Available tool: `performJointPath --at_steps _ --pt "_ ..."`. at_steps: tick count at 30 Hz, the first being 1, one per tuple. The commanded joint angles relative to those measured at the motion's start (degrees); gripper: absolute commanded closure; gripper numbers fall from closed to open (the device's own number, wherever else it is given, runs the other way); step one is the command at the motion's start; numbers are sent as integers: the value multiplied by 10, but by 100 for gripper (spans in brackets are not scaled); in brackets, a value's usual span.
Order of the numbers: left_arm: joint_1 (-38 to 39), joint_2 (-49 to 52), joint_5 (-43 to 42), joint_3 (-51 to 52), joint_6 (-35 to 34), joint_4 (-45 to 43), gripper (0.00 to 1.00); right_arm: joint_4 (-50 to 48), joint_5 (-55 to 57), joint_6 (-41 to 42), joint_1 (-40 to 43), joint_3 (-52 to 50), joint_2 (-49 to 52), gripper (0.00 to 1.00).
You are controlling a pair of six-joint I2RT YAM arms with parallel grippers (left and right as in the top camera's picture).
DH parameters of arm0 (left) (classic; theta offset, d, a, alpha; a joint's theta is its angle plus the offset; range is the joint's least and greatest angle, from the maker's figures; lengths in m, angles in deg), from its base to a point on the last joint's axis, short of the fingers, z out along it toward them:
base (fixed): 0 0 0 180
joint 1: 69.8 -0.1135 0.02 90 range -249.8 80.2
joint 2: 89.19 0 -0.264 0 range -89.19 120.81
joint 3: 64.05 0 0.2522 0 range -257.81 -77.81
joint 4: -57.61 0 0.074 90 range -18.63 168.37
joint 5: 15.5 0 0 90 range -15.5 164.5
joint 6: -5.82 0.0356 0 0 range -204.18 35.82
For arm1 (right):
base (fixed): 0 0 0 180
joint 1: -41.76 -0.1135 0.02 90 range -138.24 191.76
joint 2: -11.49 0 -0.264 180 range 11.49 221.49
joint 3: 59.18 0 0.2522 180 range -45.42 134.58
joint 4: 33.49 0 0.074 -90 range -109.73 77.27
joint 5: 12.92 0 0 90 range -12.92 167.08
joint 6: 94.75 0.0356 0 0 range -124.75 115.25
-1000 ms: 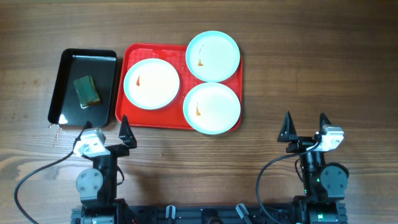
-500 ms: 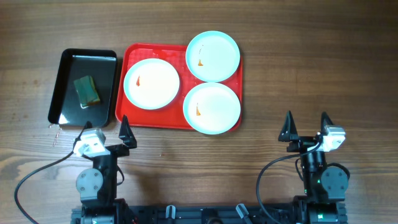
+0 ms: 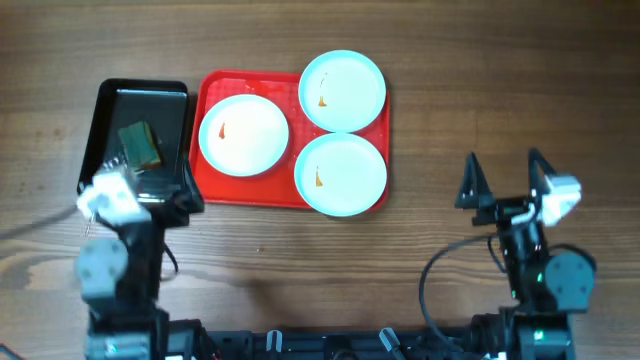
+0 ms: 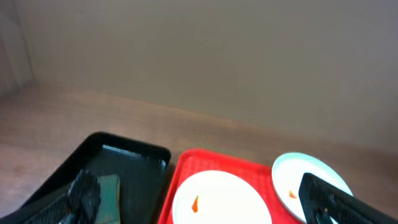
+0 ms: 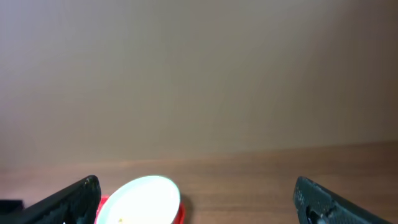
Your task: Clean dirty plates on tray and stack at the side
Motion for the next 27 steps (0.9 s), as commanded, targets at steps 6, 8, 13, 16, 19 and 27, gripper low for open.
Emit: performJointPath --at_steps 6,8,13,16,19,27 --pt "2 473 -67 -555 11 489 0 323 -107 6 -2 417 395 0" --pt "2 572 -82 -669 11 610 0 409 -125 6 -2 510 469 0" --pt "2 714 -98 -760 11 685 0 479 -130 9 -2 623 607 0" --pt "2 741 -101 -760 -8 647 0 403 -239 39 -8 623 660 1" --pt "2 742 -100 -760 -8 600 0 333 -274 115 -78 627 719 17" --pt "-44 742 -6 -760 -29 559 0 507 -47 169 -307 893 965 32"
